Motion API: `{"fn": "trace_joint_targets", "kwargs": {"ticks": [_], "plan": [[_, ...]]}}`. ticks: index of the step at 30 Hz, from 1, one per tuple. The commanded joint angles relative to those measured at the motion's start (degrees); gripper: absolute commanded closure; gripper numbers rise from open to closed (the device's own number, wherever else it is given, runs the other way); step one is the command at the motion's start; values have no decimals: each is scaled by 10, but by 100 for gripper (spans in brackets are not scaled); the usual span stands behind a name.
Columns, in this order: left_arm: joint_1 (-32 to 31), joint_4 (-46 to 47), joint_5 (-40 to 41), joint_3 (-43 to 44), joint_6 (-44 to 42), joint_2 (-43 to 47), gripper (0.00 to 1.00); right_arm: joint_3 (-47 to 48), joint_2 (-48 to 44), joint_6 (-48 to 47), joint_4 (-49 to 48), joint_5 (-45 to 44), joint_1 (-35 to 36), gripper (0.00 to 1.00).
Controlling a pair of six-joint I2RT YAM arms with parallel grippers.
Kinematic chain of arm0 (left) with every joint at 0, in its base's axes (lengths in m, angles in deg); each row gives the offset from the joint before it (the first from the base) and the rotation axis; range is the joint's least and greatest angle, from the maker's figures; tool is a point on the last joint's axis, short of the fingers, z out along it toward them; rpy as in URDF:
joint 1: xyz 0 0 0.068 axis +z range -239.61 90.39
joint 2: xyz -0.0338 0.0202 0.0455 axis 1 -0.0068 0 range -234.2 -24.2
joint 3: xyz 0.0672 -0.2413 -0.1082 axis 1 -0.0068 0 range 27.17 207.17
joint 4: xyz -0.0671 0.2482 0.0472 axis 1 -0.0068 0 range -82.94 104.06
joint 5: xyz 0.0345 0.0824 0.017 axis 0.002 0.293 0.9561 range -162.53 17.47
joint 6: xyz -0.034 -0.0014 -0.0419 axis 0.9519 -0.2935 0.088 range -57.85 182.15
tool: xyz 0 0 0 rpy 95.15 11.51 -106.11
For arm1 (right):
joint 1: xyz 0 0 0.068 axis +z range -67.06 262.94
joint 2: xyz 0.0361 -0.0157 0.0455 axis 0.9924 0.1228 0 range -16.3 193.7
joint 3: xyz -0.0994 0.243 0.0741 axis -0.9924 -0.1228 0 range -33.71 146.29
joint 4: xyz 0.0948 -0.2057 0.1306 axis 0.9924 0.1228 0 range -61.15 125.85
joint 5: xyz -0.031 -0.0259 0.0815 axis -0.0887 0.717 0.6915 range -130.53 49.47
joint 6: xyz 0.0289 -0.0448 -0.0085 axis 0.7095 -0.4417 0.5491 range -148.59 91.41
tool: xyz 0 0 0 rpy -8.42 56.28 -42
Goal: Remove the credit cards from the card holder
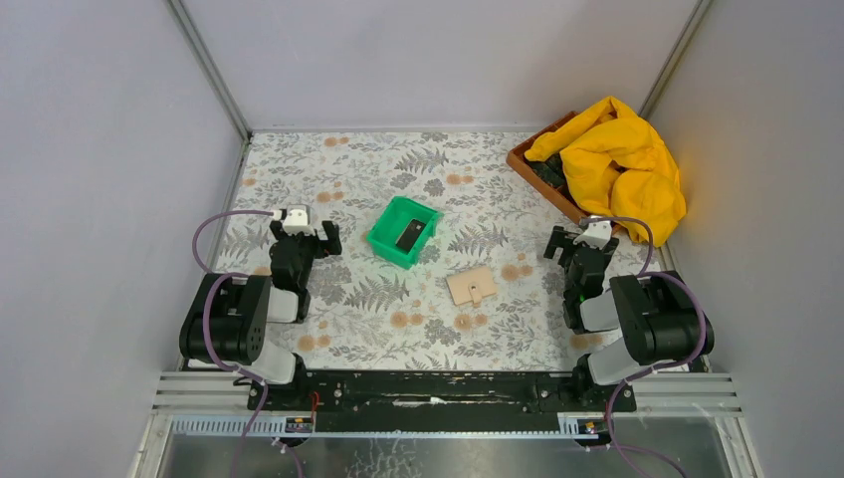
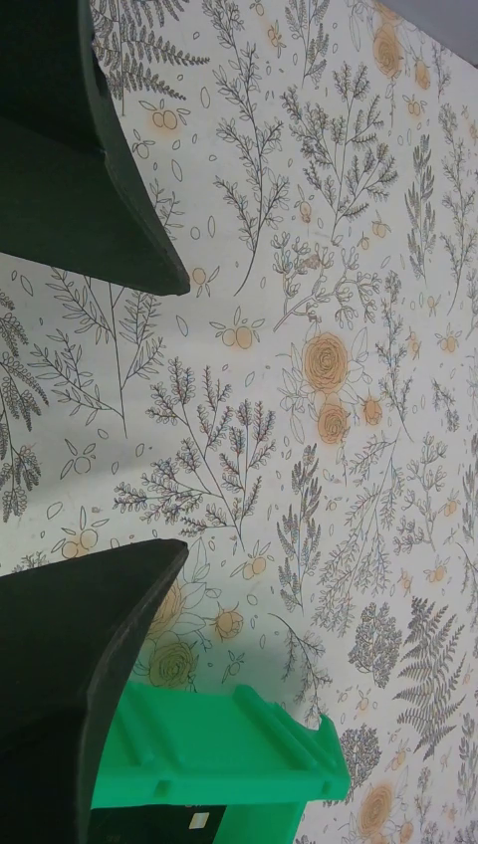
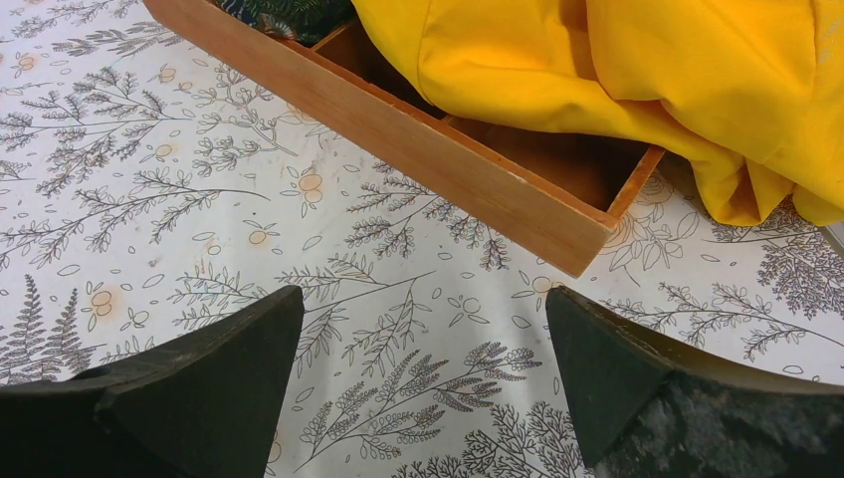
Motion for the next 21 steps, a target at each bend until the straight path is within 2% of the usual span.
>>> {"fn": "trace_joint_targets", "kwargs": {"ticks": [1,14,18,19,21], "plan": [[3,13,-2,9,-14,-4,0,13,0,1,-23,-20,-2,1],[3,12,-2,9,-14,-4,0,14,0,1,-22,-17,-2,1],[2,11,-42,7,-31,3,0,18,0,0,-16,-7,-3,1],[-1,-5,-47,12,-35,12,0,23,-3,4,0,10,-11,1],[-11,-94,-6,44,-28,48,0,20,-16,-1,4,30,-17,1]]}}
